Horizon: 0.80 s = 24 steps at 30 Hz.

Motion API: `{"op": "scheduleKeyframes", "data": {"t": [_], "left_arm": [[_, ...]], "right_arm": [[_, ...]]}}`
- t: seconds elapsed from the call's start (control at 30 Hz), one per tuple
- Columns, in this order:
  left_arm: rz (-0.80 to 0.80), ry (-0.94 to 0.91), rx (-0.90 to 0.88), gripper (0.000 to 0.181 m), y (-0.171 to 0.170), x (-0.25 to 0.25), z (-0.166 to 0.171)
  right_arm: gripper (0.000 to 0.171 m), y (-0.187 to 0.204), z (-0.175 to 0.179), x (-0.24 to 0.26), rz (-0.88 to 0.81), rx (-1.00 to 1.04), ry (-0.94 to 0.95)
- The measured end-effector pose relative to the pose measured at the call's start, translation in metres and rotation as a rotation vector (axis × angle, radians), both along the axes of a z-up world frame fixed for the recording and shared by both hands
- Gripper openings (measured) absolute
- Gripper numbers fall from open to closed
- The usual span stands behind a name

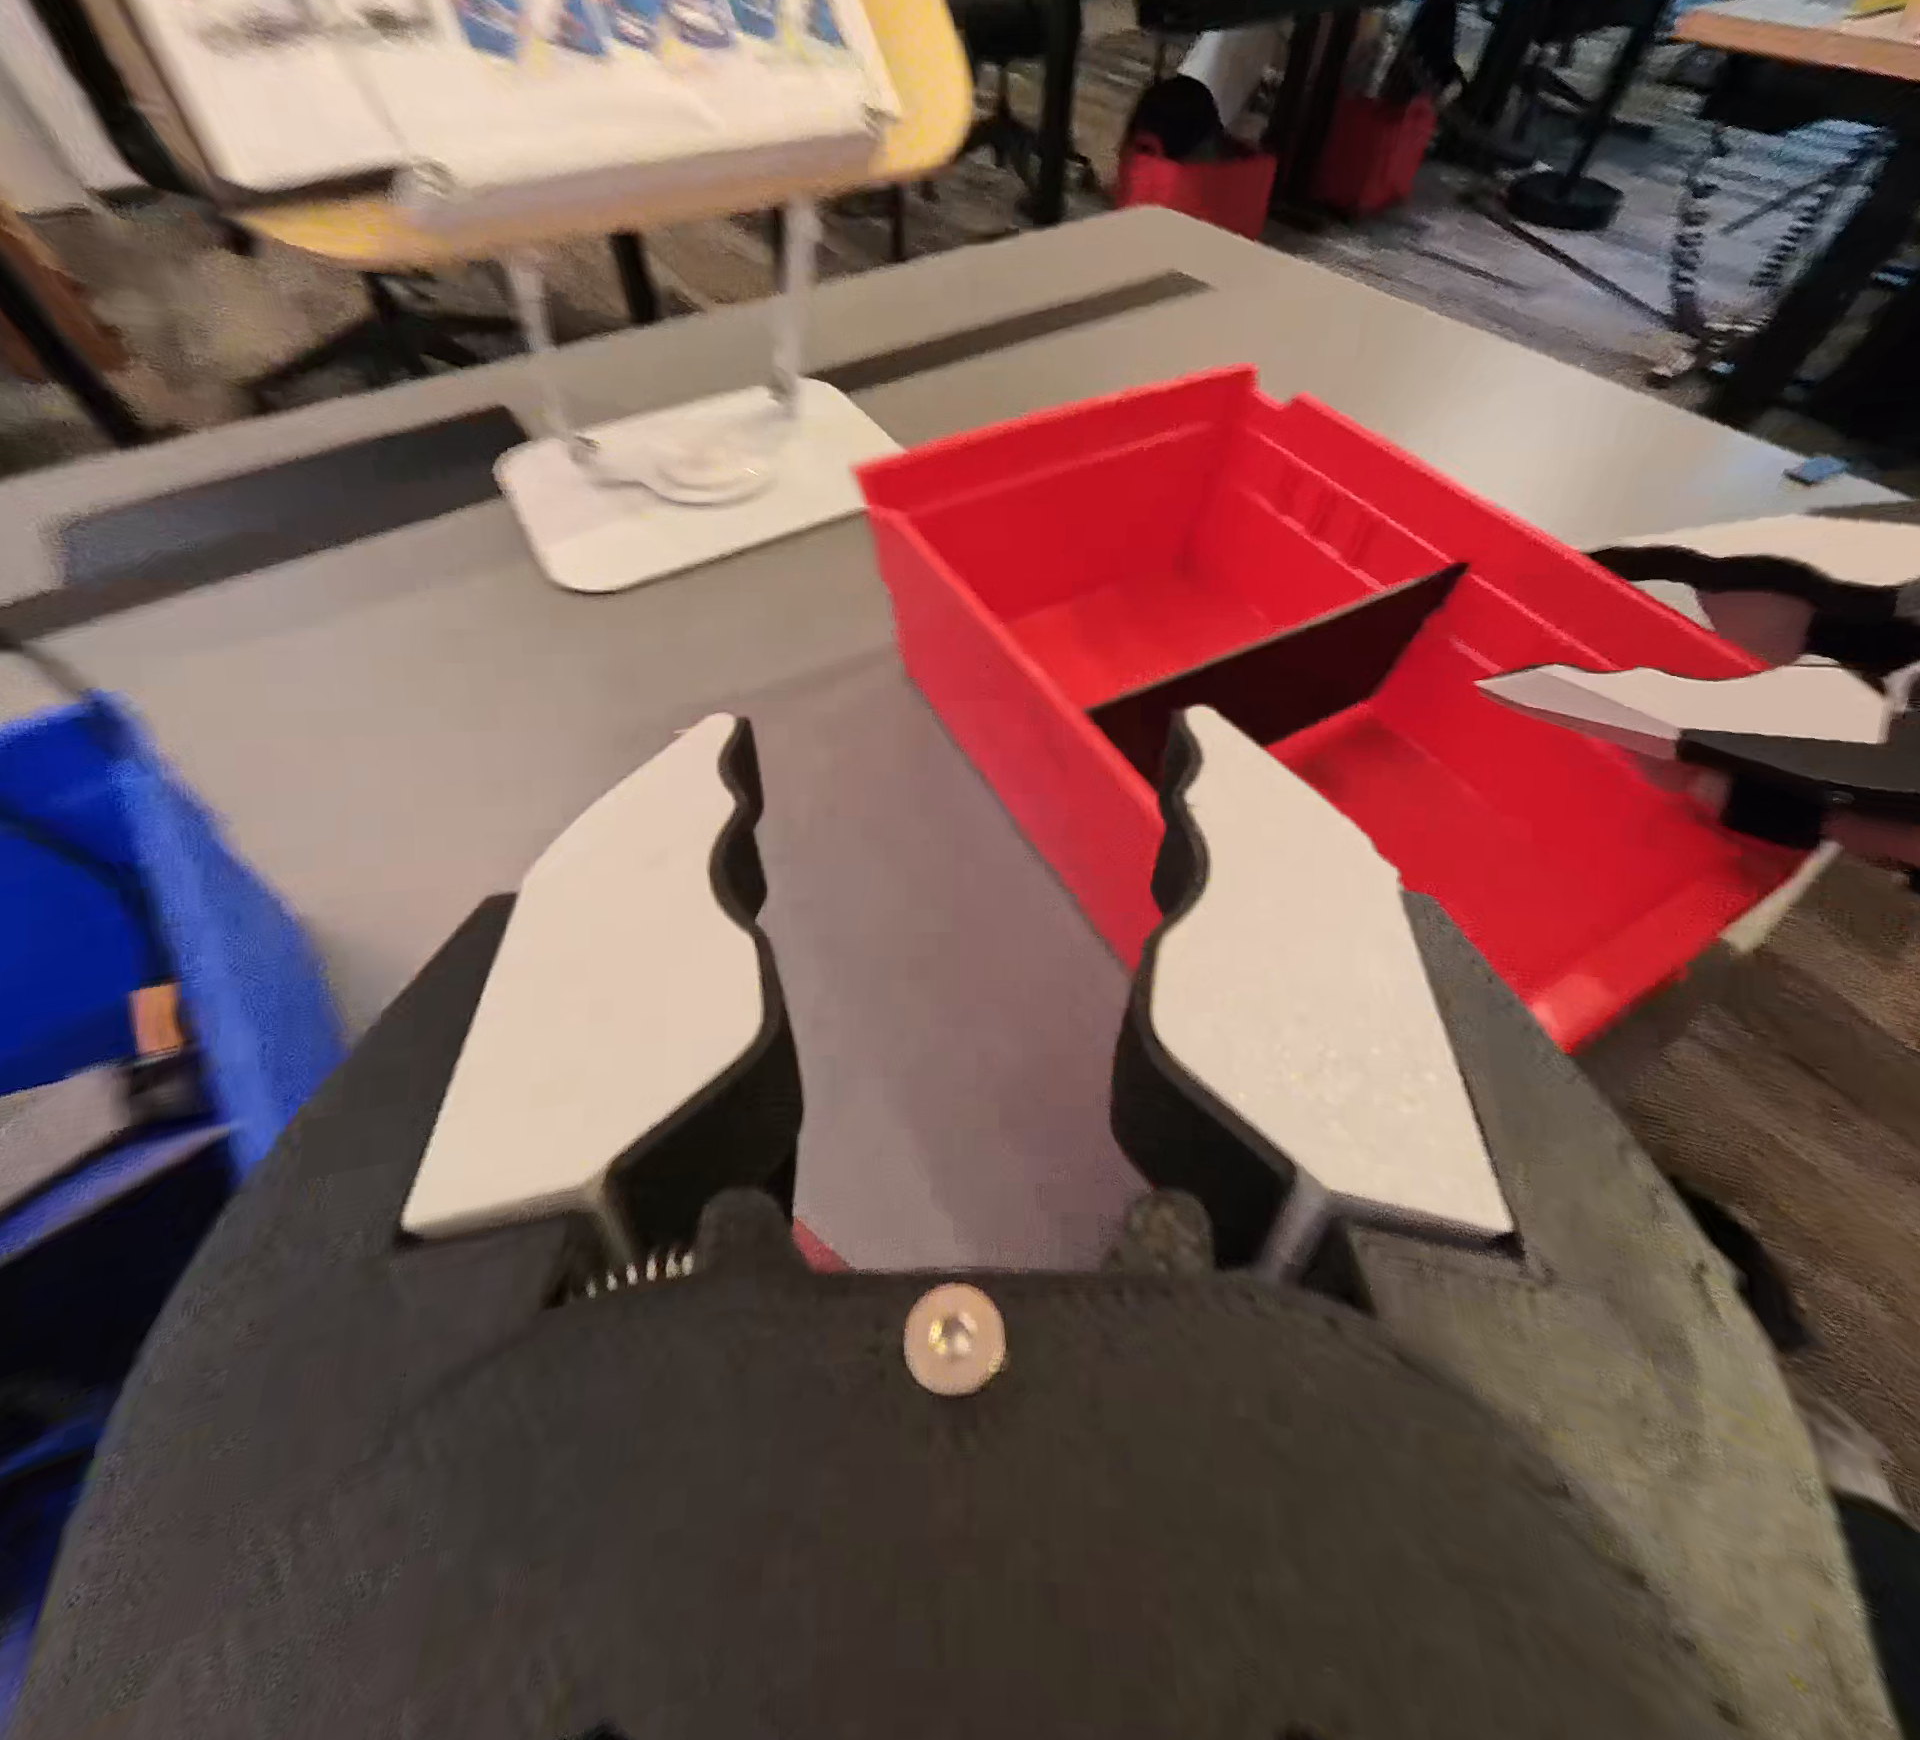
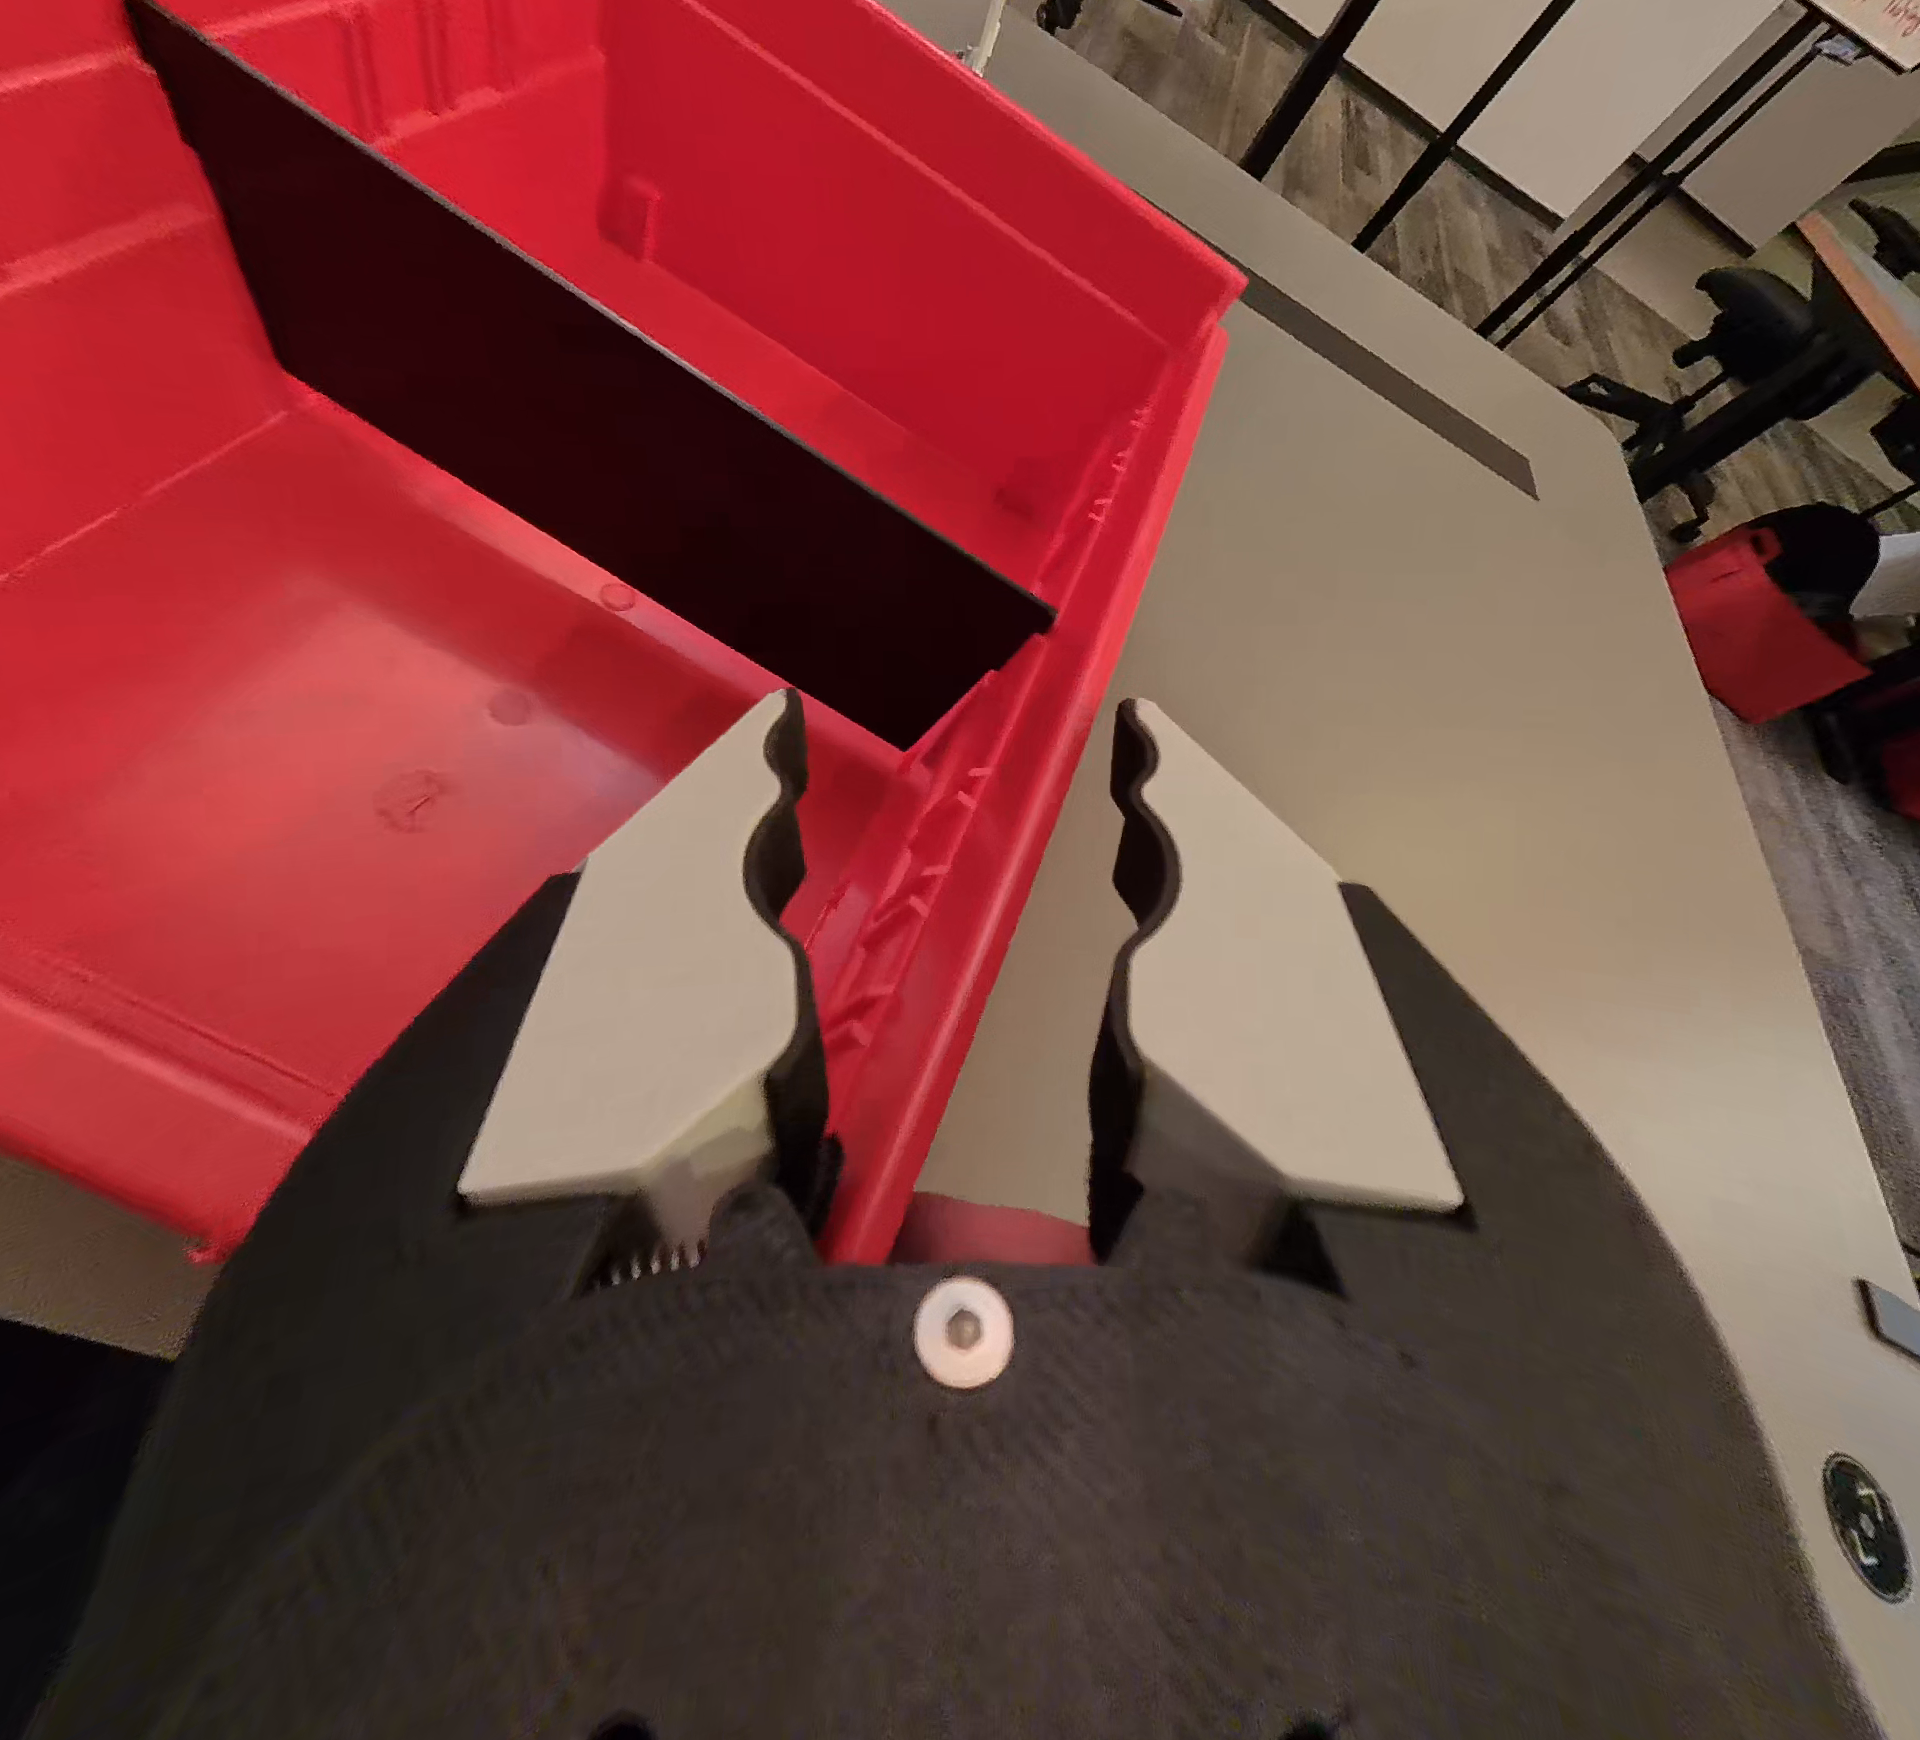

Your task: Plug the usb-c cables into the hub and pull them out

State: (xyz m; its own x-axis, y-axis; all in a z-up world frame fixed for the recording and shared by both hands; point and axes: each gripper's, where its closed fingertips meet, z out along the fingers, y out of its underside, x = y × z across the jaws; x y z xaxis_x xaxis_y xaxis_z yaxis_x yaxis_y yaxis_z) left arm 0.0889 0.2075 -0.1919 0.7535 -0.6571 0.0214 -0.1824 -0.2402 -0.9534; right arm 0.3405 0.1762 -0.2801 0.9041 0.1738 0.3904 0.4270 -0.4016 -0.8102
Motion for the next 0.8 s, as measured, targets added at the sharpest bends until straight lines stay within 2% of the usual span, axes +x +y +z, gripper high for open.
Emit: {"op": "scheduleKeyframes", "data": {"t": [0.1, 0.2, 0.27, 0.4, 0.5, 0.63, 0.73, 0.8], "left_arm": [[0.134, 0.056, 0.061, 0.074, 0.016, -0.066, 0.022], [0.326, 0.201, 0.114, 0.075, 0.036, -0.156, 0.029], [0.440, 0.323, 0.084, 0.077, 0.043, -0.218, 0.020], [0.584, 0.408, -0.050, 0.079, 0.040, -0.313, -0.013], [0.552, 0.423, -0.244, 0.076, 0.026, -0.346, -0.061], [0.503, 0.374, -0.397, 0.073, 0.019, -0.353, -0.104], [0.490, 0.459, -0.445, 0.044, 0.019, -0.359, -0.125], [0.451, 0.400, -0.440, 0.018, 0.021, -0.350, -0.123]], "right_arm": [[0.056, 0.001, 0.000, 0.008, -0.004, -0.006, 0.005], [0.056, 0.002, 0.000, 0.016, -0.009, -0.012, 0.005], [0.057, 0.002, 0.000, 0.022, -0.011, -0.015, -0.001], [0.058, 0.001, -0.001, 0.034, -0.017, -0.030, -0.012], [0.056, -0.001, -0.002, 0.045, -0.022, -0.051, -0.016], [0.055, -0.005, -0.003, 0.063, -0.042, -0.072, -0.024], [0.055, -0.008, -0.004, 0.076, -0.059, -0.078, -0.028], [0.055, -0.009, -0.004, 0.085, -0.071, -0.079, -0.026]]}}
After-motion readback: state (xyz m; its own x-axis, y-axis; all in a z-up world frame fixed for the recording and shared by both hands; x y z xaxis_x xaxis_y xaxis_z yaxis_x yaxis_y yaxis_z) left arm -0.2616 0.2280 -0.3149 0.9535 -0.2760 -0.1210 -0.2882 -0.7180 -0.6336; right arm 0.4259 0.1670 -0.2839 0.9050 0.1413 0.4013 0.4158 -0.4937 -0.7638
